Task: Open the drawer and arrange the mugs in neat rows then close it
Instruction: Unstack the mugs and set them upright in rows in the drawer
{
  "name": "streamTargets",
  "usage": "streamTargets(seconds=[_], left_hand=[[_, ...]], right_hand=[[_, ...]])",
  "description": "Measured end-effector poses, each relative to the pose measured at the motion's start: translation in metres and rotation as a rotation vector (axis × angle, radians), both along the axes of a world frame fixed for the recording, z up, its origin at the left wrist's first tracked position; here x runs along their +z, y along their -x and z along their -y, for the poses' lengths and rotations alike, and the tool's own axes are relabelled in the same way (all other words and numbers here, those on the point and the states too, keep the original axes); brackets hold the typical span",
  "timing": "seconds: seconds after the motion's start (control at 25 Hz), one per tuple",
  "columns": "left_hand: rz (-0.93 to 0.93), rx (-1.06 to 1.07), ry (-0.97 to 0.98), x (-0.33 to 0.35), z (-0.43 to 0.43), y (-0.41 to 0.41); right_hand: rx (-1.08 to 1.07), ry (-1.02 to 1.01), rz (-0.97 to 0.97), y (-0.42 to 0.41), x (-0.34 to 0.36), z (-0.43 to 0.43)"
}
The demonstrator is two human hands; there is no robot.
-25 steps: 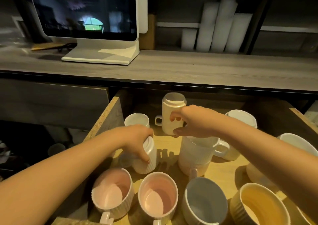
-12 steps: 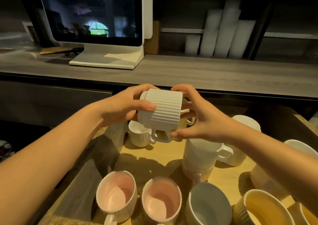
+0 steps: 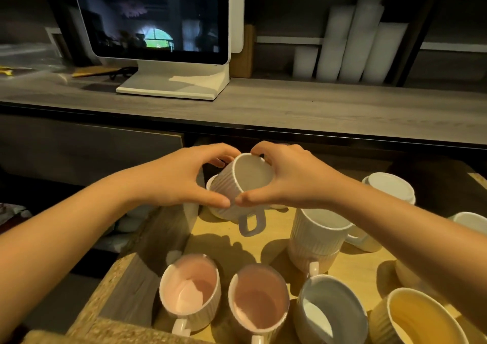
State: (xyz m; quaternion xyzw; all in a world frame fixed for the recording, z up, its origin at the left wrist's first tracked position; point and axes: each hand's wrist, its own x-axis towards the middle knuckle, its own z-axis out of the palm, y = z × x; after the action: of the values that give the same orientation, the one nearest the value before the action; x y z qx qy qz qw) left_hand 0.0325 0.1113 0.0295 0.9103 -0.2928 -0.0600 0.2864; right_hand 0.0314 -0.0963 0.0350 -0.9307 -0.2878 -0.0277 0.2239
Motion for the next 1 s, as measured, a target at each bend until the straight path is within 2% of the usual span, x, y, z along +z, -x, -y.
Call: streamTargets(seconds=[0.24,0.4,0.88,1.0], left_hand=[[0.140,0.119,-0.394,-0.019,-0.008,0.002],[0.168,0.125,-0.626,-0.038,-0.012,-0.006],[0.222,0.028,-0.897,-0.068,-0.012,-0.023],[0.207,0.025,-0.940,-0.068,-0.012,-0.024]], right_hand=[[-0.078,0.221,-0.034,-0.012,-0.028,-0.052],[-0.111,0.271,-0.043,-0.017,-0.052,-0.070],[-0.158,0.314,-0.130,-0.019,-0.091,-0.087],[-0.139,0.288,-0.238,-0.021,-0.091,-0.083]])
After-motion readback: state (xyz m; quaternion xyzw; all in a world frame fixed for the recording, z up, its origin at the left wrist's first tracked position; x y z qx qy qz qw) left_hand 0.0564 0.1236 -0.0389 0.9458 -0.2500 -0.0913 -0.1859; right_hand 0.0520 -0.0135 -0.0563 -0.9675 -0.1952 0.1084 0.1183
